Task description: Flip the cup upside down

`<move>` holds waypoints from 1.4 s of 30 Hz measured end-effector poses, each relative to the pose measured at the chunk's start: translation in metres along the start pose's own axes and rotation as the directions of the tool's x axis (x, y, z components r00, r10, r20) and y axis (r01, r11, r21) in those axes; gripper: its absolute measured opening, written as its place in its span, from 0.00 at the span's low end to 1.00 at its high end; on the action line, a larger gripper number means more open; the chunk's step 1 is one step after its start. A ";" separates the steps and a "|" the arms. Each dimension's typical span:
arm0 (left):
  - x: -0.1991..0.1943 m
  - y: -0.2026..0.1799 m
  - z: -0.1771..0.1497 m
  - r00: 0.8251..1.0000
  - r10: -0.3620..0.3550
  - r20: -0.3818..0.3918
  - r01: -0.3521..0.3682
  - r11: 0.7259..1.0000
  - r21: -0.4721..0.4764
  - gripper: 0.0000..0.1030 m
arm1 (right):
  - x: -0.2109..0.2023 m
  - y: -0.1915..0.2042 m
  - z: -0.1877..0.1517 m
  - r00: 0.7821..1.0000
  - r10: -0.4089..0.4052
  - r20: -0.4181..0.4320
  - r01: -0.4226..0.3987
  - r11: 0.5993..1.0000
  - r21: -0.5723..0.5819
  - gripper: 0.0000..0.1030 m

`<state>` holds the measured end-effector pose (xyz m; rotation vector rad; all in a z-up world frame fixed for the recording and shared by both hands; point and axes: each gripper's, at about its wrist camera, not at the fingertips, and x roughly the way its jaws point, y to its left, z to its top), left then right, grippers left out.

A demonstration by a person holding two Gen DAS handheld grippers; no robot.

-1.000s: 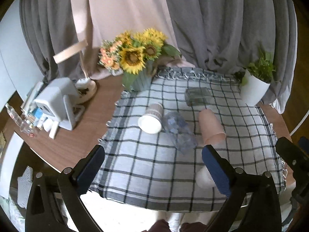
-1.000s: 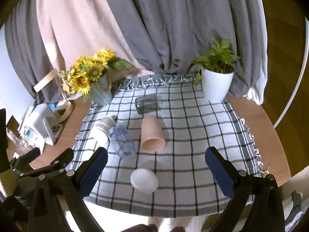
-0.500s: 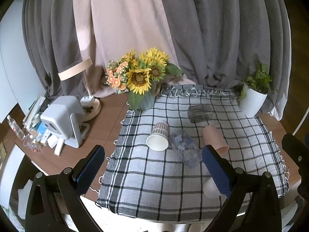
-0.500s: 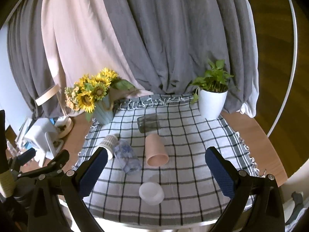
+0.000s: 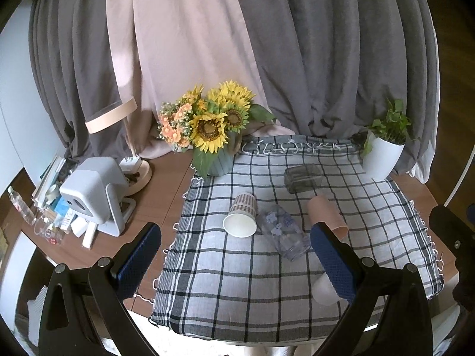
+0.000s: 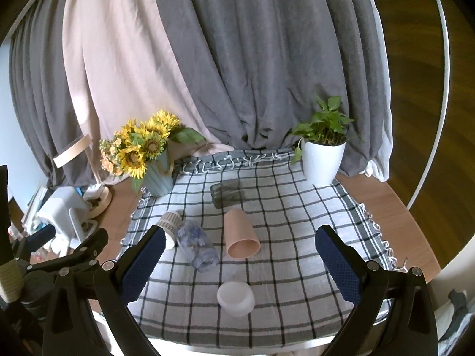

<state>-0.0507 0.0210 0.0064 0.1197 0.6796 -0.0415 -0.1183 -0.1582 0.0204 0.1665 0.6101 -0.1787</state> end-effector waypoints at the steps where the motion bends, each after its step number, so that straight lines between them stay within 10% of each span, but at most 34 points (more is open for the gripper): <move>1: 0.000 0.000 0.000 1.000 0.001 -0.001 -0.001 1.000 -0.001 1.00 | 0.000 0.000 0.000 1.000 0.001 0.001 -0.001 1.000 0.000 0.98; 42: -0.002 -0.002 0.001 1.000 -0.008 -0.005 0.008 1.000 0.009 1.00 | -0.001 0.001 -0.001 1.000 -0.003 -0.003 0.003 1.000 0.000 0.98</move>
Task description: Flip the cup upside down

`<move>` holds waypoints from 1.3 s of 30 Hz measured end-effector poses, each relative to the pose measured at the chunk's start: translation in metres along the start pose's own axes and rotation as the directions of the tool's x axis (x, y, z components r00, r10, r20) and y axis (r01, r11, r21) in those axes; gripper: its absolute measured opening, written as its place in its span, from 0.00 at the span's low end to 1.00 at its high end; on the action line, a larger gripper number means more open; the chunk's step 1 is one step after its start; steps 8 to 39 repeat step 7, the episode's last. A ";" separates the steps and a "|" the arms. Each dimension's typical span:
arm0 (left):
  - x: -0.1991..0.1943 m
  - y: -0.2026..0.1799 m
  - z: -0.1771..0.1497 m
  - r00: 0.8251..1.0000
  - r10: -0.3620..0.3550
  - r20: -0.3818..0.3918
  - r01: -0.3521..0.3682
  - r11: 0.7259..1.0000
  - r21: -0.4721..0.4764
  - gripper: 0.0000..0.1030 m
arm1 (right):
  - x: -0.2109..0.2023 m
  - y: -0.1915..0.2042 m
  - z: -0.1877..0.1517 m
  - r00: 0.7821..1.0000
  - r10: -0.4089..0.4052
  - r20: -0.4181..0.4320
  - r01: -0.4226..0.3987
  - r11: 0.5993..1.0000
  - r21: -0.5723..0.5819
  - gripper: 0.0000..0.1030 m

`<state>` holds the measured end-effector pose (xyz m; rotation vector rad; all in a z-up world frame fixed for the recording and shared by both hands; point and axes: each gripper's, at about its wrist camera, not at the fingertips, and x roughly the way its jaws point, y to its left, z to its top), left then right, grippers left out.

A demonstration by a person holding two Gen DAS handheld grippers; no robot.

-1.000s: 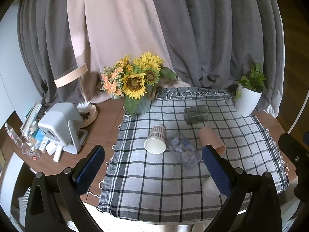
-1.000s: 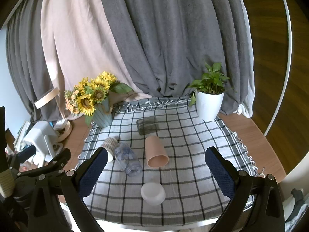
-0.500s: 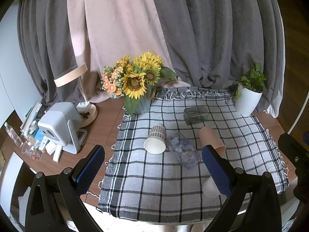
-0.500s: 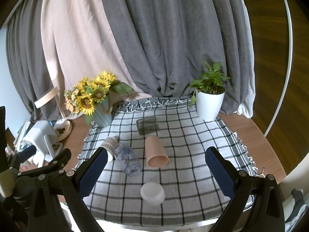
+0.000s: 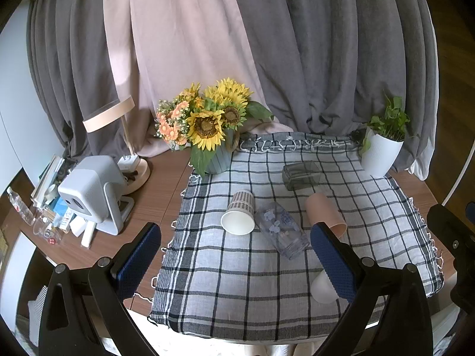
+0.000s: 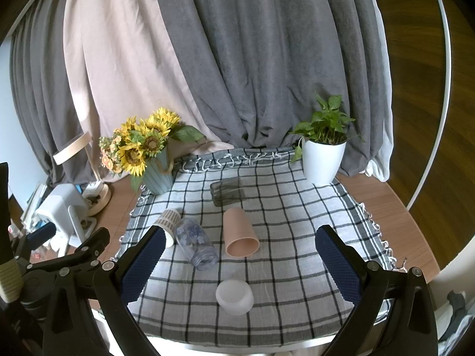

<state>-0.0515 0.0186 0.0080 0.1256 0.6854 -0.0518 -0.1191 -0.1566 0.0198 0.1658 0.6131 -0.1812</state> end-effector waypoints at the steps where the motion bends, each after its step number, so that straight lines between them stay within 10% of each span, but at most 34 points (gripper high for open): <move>1: 0.000 0.000 0.000 1.000 0.001 0.001 -0.001 1.000 -0.001 1.00 | -0.001 0.000 0.000 1.000 0.000 -0.001 0.000 1.000 0.000 0.98; 39: 0.000 -0.002 -0.001 1.000 -0.004 0.001 0.004 1.000 0.001 1.00 | 0.000 0.000 0.000 1.000 0.000 0.000 0.000 1.000 0.000 0.98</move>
